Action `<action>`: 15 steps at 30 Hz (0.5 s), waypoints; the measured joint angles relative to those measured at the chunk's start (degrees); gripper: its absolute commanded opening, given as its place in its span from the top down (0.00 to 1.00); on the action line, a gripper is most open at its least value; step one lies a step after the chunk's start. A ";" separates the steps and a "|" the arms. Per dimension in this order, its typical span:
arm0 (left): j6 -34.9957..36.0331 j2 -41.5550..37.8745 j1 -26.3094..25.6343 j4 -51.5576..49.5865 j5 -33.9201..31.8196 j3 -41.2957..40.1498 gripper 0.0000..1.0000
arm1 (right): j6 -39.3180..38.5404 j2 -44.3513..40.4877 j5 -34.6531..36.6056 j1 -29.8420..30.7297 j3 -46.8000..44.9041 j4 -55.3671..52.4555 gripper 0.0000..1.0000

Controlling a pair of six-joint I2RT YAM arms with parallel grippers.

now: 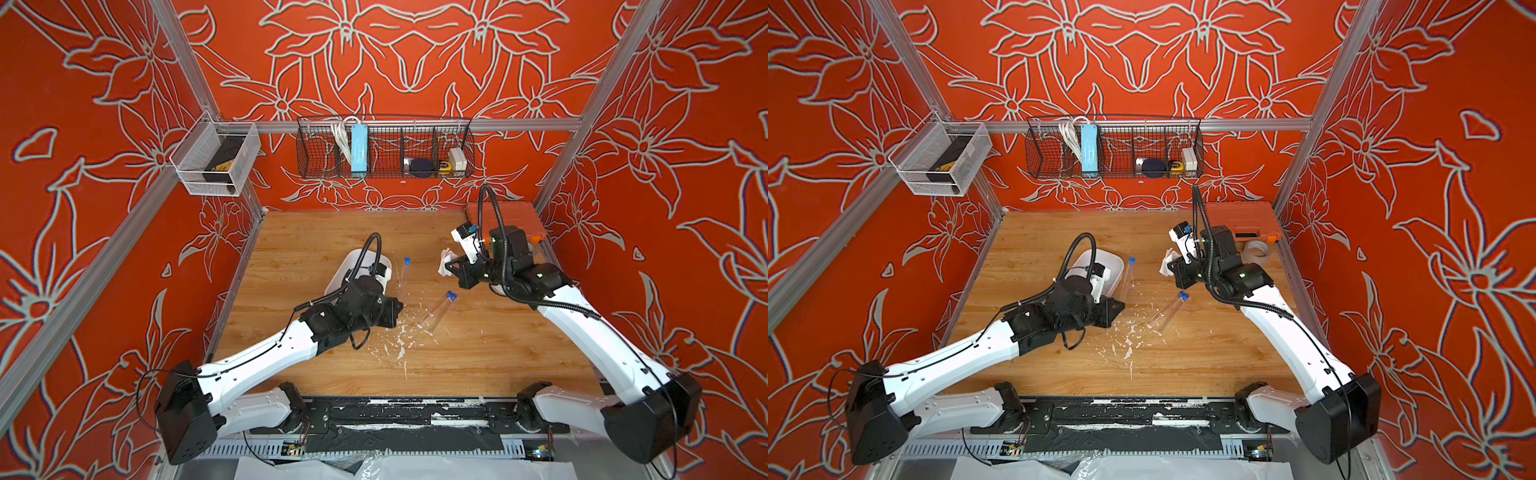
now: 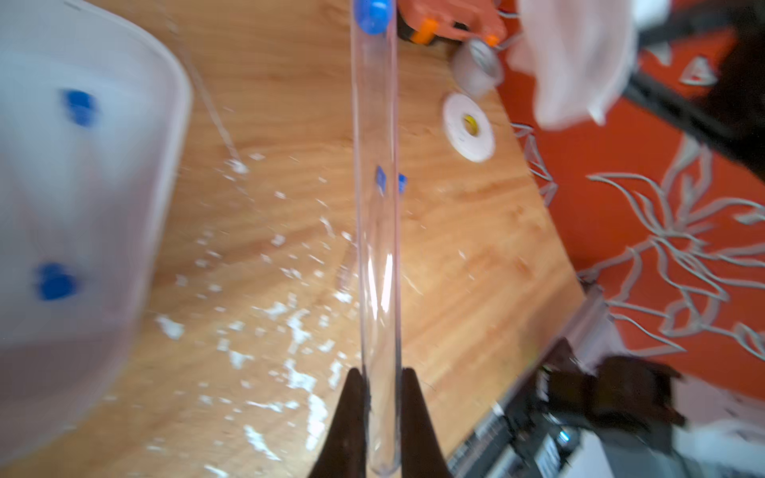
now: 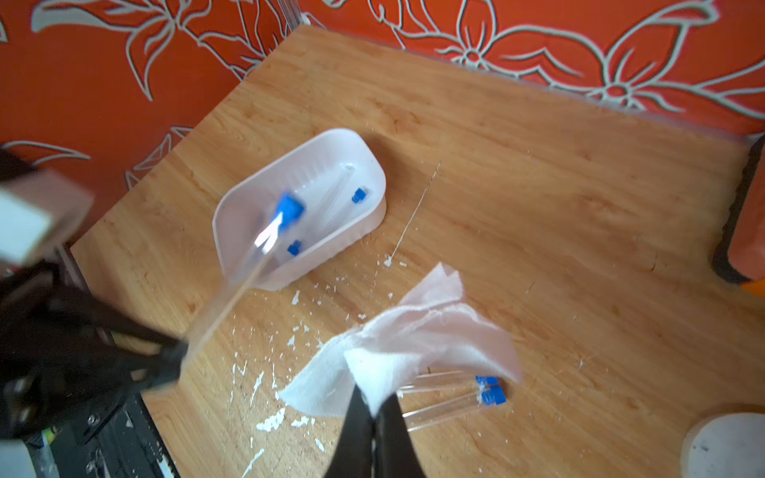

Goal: Wipe the exteriors of test tubes
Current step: Wipe the dirt from the test tube, then place the test tube in the storage box.

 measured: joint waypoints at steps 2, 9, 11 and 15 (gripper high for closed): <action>1.97 2.27 3.26 -1.33 -2.12 0.94 0.92 | 1.01 -1.38 -0.50 0.00 -2.71 -0.07 1.00; 7.32 13.90 10.75 -3.67 -7.15 1.62 0.92 | 4.66 -6.88 -2.62 0.00 -8.92 -0.04 1.00; 8.39 16.52 12.07 -3.67 -7.78 1.62 0.92 | 5.44 -7.78 -3.02 0.00 -9.60 -0.02 1.00; 10.16 20.00 14.34 -3.30 -8.37 1.64 0.92 | 6.78 -8.79 -3.52 0.02 -10.91 -0.04 1.00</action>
